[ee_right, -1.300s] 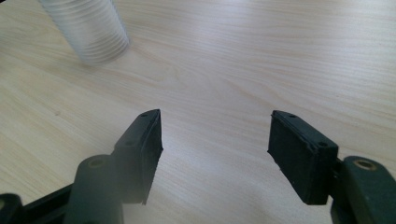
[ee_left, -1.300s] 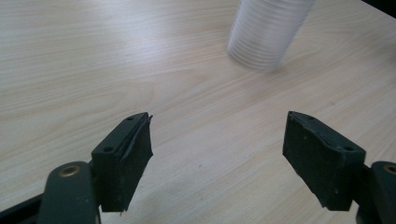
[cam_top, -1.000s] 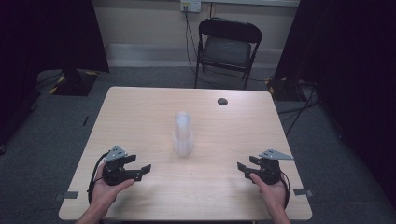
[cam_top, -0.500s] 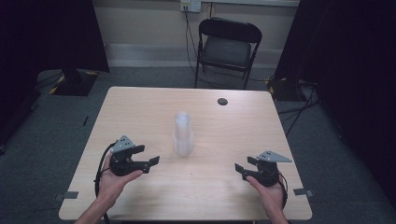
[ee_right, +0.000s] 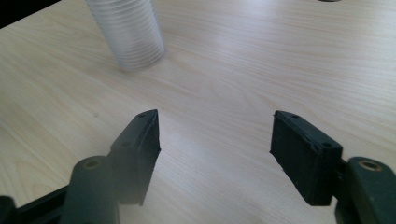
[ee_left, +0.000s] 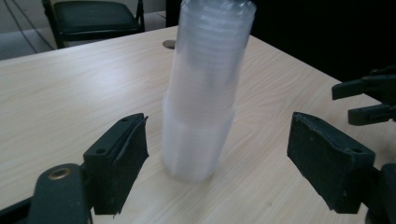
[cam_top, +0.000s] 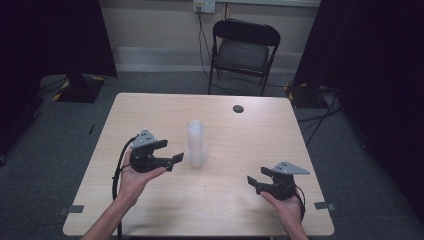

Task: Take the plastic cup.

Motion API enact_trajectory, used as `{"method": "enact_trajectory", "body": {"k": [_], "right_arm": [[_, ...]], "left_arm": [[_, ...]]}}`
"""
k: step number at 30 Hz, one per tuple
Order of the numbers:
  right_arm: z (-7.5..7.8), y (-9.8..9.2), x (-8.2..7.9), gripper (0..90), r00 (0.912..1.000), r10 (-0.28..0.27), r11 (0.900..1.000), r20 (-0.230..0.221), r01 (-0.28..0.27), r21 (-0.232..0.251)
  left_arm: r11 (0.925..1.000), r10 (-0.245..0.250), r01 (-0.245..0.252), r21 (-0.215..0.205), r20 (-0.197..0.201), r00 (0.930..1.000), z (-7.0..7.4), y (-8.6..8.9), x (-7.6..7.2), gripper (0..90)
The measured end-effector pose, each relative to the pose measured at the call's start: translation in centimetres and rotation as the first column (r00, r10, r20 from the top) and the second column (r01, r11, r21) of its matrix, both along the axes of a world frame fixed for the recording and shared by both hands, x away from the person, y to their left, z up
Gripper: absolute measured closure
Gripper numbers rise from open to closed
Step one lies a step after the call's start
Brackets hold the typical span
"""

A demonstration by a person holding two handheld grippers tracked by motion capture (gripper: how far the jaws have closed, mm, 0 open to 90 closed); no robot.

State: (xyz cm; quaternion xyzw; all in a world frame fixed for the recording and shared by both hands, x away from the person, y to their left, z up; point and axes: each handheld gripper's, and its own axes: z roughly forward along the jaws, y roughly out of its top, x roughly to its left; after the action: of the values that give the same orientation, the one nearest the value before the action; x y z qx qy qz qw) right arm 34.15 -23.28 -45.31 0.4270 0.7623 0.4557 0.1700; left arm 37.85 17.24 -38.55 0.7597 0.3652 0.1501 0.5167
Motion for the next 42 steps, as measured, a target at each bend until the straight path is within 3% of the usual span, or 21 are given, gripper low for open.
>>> {"method": "enact_trajectory", "body": {"k": [5,12,18,21,24,32,39,42], "right_arm": [[-0.2,0.1,0.2,34.6,0.9994,0.031,1.000,-0.013,-0.031,0.002],[-0.2,-0.1,0.2,34.5,0.9997,0.022,1.000,-0.015,-0.021,0.014],[-0.4,-0.1,0.3,34.5,0.9994,0.028,1.000,-0.022,-0.028,0.012],[-0.4,0.0,0.3,34.5,0.9992,0.031,1.000,-0.026,-0.030,0.006],[-0.4,0.0,0.4,34.5,0.9992,0.032,0.999,-0.025,-0.032,0.007],[-0.4,0.0,0.4,33.9,0.9993,0.031,0.999,-0.023,-0.030,0.011],[-0.4,-0.1,0.4,34.0,0.9993,0.029,0.999,-0.022,-0.029,0.014],[-0.4,-0.1,0.4,34.0,0.9993,0.029,0.999,-0.022,-0.029,0.014]], "left_arm": [[0.9998,-0.018,0.018,-0.003,-0.001,0.9998,0.7,-0.9,1.1,18.8],[0.9998,-0.020,0.020,-0.010,-0.005,0.9998,1.1,-1.4,2.6,16.7],[0.9992,-0.022,0.020,0.035,0.035,0.9992,1.6,-2.4,3.5,18.6],[0.9997,-0.019,0.018,0.018,0.050,0.9986,1.9,-3.0,4.2,18.6],[0.9995,-0.011,0.009,0.029,0.066,0.9977,2.0,-3.2,4.6,18.6],[0.9998,-0.019,0.019,0.011,0.047,0.9987,1.3,-4.1,6.1,19.3],[0.9988,-0.030,0.028,0.040,0.067,0.9973,0.4,-5.1,7.0,23.0],[0.9989,-0.042,0.041,0.024,0.045,0.9981,0.0,-5.3,7.4,23.0]]}}
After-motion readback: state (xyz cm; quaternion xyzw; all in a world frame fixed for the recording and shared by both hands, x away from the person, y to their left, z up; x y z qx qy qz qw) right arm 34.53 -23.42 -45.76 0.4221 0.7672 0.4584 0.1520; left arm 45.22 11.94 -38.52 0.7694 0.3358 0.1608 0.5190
